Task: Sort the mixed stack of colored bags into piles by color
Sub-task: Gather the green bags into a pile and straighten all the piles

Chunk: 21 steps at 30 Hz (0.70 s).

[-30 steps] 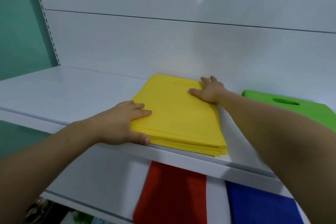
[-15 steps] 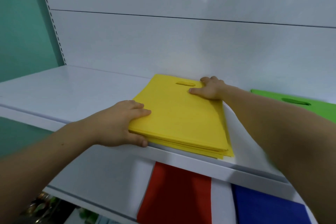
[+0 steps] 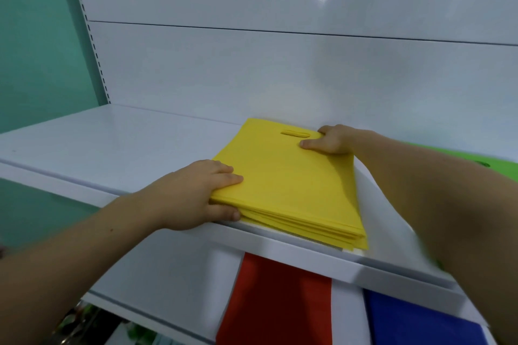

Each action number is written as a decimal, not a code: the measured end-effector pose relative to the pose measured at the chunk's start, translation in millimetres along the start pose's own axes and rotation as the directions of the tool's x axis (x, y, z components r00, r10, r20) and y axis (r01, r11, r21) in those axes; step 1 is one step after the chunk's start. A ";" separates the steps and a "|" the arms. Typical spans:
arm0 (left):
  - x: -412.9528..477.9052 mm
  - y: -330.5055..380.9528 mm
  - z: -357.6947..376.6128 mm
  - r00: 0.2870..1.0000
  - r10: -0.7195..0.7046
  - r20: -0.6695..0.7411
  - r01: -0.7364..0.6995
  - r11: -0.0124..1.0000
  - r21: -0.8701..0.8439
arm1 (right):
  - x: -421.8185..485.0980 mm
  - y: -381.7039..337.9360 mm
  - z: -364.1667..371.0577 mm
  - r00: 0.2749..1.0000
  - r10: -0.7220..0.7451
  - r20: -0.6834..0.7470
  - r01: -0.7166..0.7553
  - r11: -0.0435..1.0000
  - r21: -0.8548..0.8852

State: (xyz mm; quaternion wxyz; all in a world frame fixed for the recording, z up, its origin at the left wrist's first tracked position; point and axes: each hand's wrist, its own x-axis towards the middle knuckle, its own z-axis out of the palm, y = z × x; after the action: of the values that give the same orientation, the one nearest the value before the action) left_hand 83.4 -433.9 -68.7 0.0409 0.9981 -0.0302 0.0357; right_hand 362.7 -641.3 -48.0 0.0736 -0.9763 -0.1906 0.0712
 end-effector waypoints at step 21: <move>-1.8 -4.5 7.1 1.000 0.016 -0.003 -0.015 0.998 0.054 | -12.9 -5.4 7.1 0.993 0.009 -0.119 -0.014 0.999 -0.043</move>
State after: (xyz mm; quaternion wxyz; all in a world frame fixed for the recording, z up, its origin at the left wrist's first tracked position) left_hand 82.4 -429.9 -76.3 0.0138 0.9985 -0.0368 0.0385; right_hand 347.7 -640.5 -52.5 0.0629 -0.9813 -0.1818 0.0092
